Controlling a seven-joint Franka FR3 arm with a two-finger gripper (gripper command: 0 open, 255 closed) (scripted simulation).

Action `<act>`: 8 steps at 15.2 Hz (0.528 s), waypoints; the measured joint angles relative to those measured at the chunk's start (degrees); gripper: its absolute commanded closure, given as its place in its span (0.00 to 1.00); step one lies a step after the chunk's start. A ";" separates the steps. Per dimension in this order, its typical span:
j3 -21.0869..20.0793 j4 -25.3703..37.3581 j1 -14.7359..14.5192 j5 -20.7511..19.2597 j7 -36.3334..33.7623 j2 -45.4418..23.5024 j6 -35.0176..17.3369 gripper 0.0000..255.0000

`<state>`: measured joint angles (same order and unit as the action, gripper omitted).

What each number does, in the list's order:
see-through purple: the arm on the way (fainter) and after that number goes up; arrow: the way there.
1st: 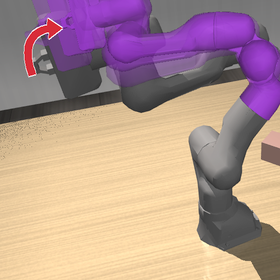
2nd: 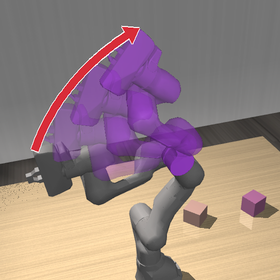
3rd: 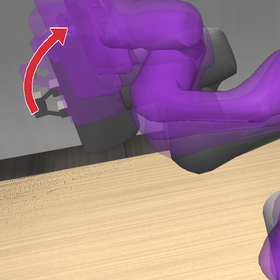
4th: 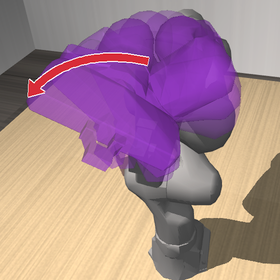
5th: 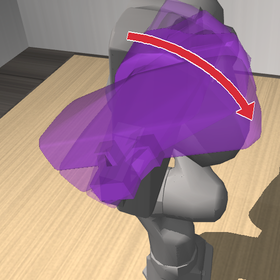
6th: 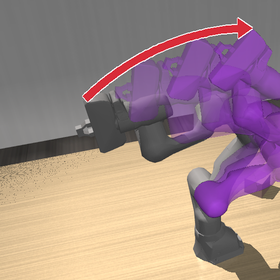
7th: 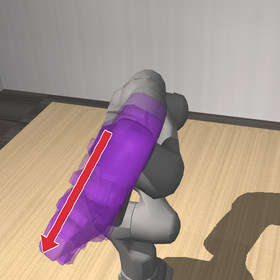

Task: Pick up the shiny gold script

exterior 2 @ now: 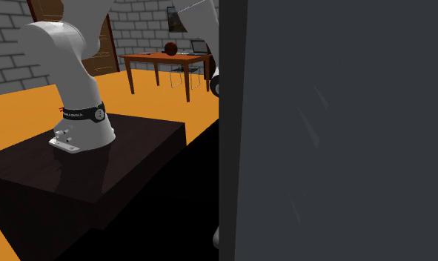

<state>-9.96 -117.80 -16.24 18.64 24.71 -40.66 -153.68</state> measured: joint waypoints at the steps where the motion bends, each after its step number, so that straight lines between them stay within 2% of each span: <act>1: 0.00 0.01 0.00 0.00 0.00 0.00 -0.01 1.00; 8: 0.05 -0.93 -0.06 -0.06 -0.48 2.21 1.27 1.00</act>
<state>-9.90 -118.73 -16.29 18.58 24.23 -38.46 -152.41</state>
